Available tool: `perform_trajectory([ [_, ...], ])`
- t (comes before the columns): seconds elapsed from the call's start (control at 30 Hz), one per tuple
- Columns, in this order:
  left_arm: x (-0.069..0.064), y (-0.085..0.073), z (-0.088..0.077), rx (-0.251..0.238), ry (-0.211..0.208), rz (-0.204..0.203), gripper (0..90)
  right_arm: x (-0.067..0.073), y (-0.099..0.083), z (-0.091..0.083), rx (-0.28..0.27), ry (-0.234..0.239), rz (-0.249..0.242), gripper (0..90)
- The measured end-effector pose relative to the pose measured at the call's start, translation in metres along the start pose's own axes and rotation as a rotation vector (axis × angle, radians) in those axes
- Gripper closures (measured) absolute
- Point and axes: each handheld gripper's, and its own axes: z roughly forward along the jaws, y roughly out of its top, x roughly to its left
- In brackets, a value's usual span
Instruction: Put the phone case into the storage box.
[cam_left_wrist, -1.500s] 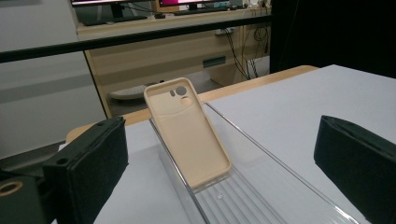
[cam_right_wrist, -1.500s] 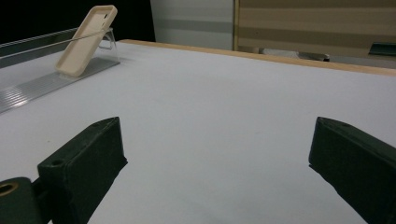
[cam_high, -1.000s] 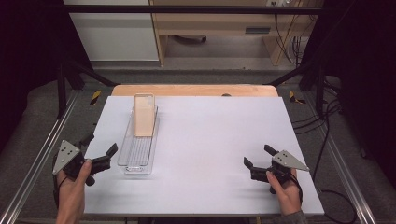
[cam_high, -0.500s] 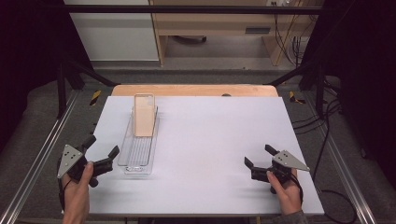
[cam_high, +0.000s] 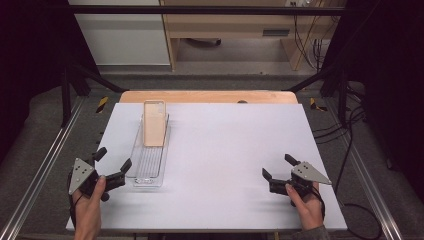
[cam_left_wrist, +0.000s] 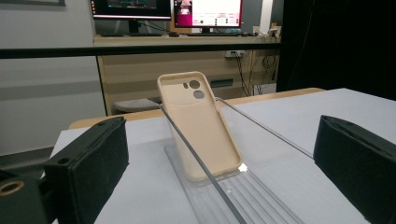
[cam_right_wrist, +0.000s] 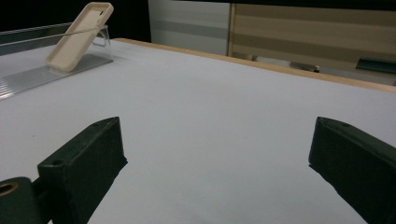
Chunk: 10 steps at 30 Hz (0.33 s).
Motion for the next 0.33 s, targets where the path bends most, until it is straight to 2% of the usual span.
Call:
perform_trajectory([
  [0.1, -0.002, -0.0012, 0.0024, -0.007, 0.001, 0.022, 2.9, -0.0014, 0.0001, -0.0016, -0.017, -0.015, -0.026, 3.4],
  [0.13, -0.0039, -0.001, 0.0036, -0.016, 0.01, 0.054, 3.0, -0.0029, -0.0004, -0.003, -0.028, -0.025, -0.047, 3.5],
  [0.33, -0.0061, -0.0023, 0.0068, -0.032, 0.003, 0.071, 2.9, -0.0051, -0.0033, -0.0056, -0.04, -0.05, -0.088, 3.5],
])
